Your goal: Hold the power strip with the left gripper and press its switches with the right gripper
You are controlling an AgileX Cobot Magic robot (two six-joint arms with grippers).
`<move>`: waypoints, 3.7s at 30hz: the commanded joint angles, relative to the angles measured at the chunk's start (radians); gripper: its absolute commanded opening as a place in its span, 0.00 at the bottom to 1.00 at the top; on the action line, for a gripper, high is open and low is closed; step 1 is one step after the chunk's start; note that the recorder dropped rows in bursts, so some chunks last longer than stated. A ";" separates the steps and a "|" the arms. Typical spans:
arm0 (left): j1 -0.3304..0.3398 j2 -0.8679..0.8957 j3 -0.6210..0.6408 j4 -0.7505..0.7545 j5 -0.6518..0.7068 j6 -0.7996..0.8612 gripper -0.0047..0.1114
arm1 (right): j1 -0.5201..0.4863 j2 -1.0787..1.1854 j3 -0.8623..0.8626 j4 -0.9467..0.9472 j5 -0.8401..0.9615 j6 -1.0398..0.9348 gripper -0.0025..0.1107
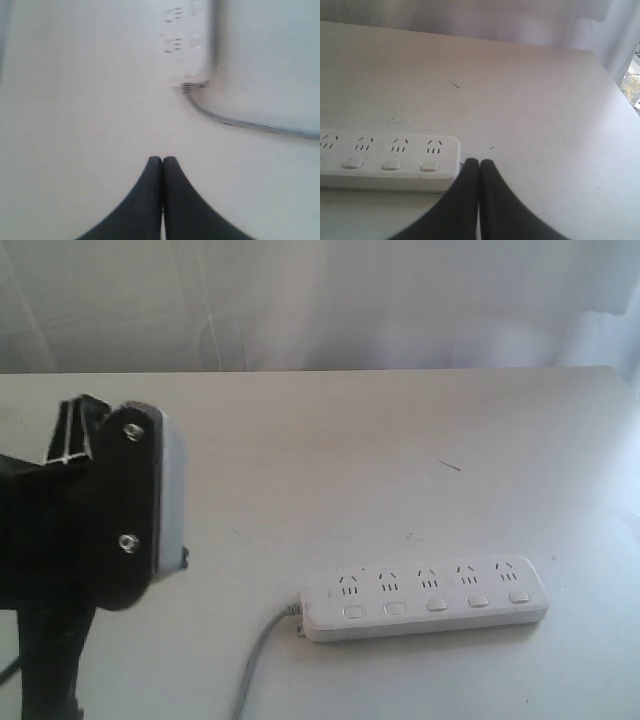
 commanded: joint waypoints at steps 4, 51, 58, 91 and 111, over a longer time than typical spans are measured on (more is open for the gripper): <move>-0.054 0.283 -0.279 -0.184 0.374 0.150 0.04 | 0.003 -0.006 0.006 -0.003 -0.009 0.002 0.02; -0.054 0.713 -0.574 -0.197 0.369 0.114 0.95 | 0.003 -0.006 0.006 -0.003 -0.009 0.002 0.02; -0.054 0.713 -0.574 -0.209 0.470 0.006 0.95 | 0.003 -0.006 0.006 -0.003 -0.009 0.002 0.02; -0.054 0.952 -0.802 -0.083 0.440 -0.012 0.82 | 0.003 -0.006 0.006 -0.003 -0.009 0.002 0.02; -0.054 1.009 -0.809 -0.024 0.399 0.023 0.82 | 0.003 -0.006 0.006 -0.003 -0.009 0.002 0.02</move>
